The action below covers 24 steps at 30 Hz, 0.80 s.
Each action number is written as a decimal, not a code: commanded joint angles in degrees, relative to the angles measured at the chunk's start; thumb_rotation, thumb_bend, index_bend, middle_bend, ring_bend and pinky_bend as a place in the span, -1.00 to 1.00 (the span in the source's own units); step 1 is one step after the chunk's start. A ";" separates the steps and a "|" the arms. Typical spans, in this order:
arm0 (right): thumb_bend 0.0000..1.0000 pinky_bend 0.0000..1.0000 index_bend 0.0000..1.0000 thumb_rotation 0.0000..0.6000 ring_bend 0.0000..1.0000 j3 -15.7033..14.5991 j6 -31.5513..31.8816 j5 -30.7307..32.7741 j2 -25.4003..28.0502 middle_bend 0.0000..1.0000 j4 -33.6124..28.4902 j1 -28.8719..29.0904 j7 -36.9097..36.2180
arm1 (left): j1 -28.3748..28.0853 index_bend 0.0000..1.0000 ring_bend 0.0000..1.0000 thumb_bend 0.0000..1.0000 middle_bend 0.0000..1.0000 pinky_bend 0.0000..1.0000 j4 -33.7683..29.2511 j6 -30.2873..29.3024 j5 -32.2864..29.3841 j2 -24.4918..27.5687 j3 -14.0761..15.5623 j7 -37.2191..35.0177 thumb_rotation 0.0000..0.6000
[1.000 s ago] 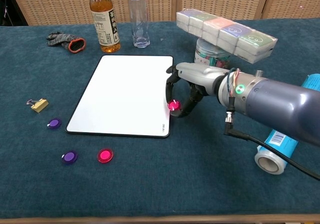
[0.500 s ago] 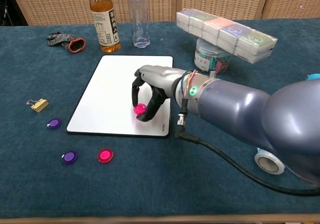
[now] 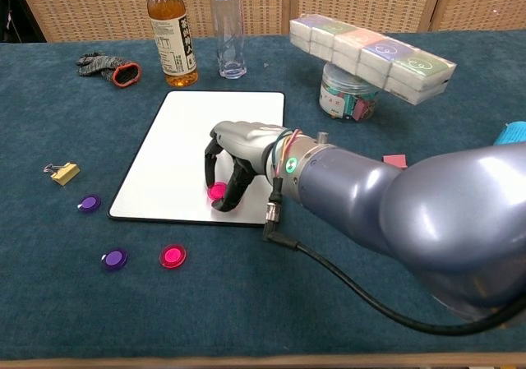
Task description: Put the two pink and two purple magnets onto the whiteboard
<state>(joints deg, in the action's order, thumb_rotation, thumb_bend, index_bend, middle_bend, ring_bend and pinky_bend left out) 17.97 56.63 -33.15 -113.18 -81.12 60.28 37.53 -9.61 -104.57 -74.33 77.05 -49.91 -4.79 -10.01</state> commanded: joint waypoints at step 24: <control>-0.55 -1.00 -0.72 1.00 -1.00 -11.29 11.64 -20.90 22.45 -1.00 -21.19 -13.11 -5.18 | -0.60 -1.00 -1.00 -0.82 -1.00 -1.00 0.23 0.48 1.91 -1.02 0.78 1.42 1.00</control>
<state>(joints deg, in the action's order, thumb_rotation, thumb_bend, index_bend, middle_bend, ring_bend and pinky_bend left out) 9.37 66.11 -50.24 -93.86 -100.22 49.96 34.38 -10.17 -104.36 -73.87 78.93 -50.90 -4.04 -8.61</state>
